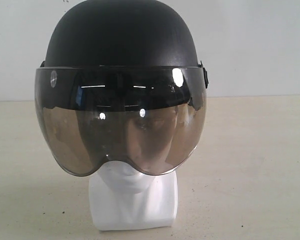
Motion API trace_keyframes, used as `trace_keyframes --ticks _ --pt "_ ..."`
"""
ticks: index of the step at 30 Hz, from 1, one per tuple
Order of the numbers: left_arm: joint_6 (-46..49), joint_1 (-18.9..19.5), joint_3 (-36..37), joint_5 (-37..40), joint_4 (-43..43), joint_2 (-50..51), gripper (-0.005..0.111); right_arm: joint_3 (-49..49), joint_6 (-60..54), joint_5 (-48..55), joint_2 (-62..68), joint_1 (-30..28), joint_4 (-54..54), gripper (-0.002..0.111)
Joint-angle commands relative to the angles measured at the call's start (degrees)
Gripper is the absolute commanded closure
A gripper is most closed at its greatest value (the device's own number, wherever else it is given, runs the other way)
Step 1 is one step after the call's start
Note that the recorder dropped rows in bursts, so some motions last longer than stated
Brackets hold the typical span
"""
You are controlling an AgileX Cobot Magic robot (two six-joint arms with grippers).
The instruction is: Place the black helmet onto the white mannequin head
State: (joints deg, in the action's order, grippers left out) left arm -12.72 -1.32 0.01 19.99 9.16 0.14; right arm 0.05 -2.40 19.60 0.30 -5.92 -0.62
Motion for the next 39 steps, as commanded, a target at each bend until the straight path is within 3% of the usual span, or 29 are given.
trace_keyframes --ticks 1,7,39 --pt "-0.42 0.17 -0.01 -0.35 0.26 -0.14 0.102 -0.05 0.07 0.05 -0.30 -0.17 0.27 0.108" --pt "-0.42 0.17 -0.01 -0.35 0.26 -0.14 0.102 -0.05 0.40 -0.05 -0.30 3.83 0.27 0.108" --pt "-0.42 0.17 -0.01 -0.35 0.26 -0.14 0.102 -0.05 0.79 -0.05 -0.30 3.72 0.27 0.108"
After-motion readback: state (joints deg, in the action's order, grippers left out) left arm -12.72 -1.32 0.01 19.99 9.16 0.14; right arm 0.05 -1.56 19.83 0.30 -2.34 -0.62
